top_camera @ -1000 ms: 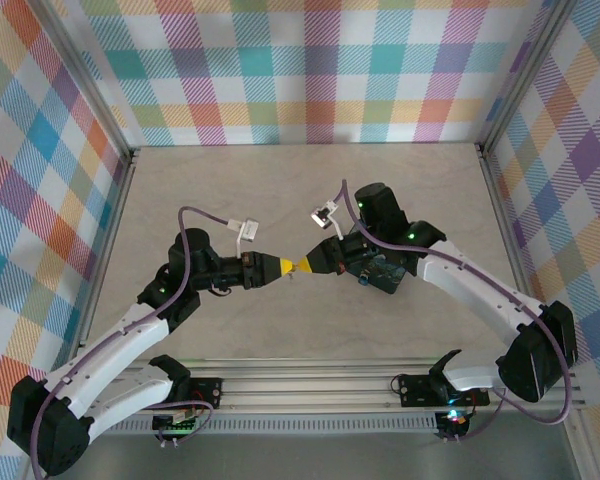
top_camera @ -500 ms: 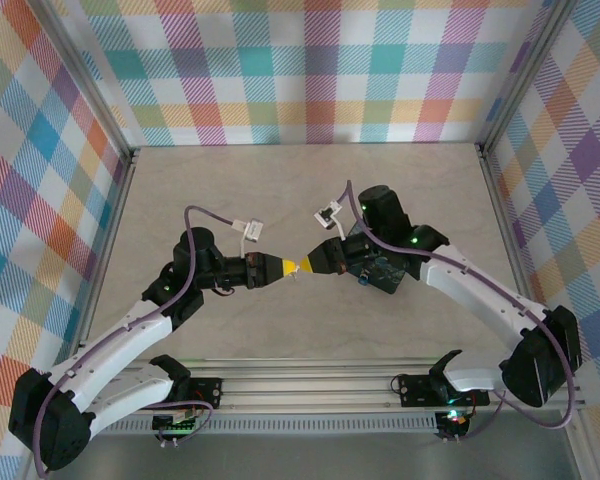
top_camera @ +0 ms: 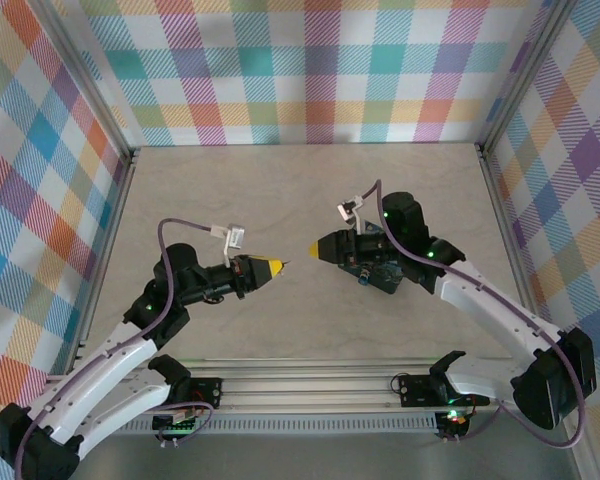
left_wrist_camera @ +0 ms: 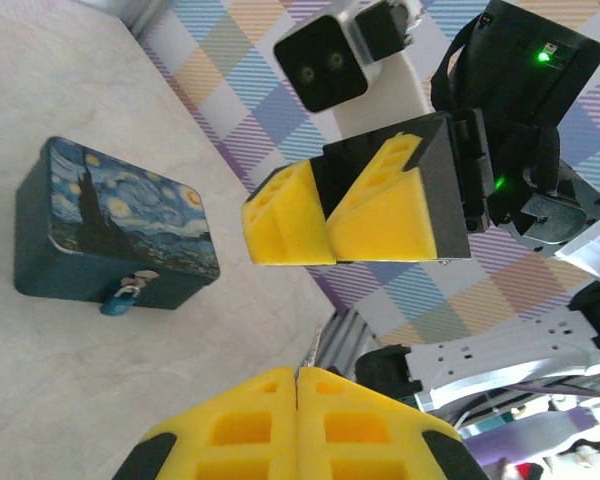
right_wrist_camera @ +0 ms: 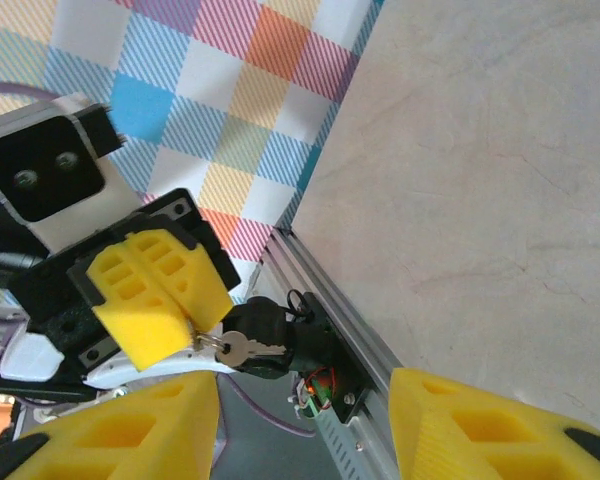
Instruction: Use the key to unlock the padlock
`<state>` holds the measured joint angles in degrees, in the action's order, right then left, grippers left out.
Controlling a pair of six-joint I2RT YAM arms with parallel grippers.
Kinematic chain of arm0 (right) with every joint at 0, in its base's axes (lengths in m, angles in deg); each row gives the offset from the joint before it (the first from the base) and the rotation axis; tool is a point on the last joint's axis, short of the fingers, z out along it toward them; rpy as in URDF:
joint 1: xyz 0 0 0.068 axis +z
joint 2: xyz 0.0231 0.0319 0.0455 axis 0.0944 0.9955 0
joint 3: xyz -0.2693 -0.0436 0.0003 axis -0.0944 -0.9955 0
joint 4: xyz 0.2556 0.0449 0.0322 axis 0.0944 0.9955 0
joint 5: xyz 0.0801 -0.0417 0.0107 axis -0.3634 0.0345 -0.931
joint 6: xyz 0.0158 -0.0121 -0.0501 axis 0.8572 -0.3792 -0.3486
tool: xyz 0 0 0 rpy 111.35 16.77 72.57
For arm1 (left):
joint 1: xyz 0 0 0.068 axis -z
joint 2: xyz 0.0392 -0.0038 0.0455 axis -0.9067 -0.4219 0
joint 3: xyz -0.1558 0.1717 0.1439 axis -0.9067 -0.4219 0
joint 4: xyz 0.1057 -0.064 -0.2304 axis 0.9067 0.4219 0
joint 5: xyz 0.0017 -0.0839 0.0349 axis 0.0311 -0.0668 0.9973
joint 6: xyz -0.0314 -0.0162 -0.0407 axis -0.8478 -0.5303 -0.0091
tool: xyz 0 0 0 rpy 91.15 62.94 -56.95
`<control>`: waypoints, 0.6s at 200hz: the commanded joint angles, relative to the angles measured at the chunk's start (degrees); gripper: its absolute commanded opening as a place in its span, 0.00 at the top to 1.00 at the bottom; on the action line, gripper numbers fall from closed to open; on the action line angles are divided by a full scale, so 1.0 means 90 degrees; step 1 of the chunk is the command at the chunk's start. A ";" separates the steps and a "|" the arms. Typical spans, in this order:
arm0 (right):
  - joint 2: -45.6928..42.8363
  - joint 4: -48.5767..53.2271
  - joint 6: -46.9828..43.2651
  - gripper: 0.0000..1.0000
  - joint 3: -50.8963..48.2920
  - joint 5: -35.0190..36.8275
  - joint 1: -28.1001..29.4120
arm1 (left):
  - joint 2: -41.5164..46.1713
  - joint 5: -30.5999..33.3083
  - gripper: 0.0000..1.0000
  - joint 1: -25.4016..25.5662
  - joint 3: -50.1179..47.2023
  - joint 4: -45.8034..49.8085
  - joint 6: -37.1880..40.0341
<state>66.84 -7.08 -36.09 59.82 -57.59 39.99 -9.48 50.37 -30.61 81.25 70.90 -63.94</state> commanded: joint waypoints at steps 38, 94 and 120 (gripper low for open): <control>-0.0153 -0.0748 0.0576 0.51 -0.0065 0.0426 0.0511 | 0.0057 0.0859 1.00 0.0434 0.0368 0.0572 0.1096; -0.0163 -0.1095 0.0760 0.55 -0.0099 0.0629 0.0601 | -0.0075 0.0927 1.00 0.0601 0.0681 0.0554 0.1331; -0.0316 -0.1242 0.0877 0.55 -0.0220 0.0905 0.0603 | -0.0083 0.0974 1.00 0.0648 0.0856 0.0626 0.1405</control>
<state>66.64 -14.49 -29.77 58.90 -51.88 45.06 -10.42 58.22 -25.69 86.08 76.10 -53.49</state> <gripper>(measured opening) 0.449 0.045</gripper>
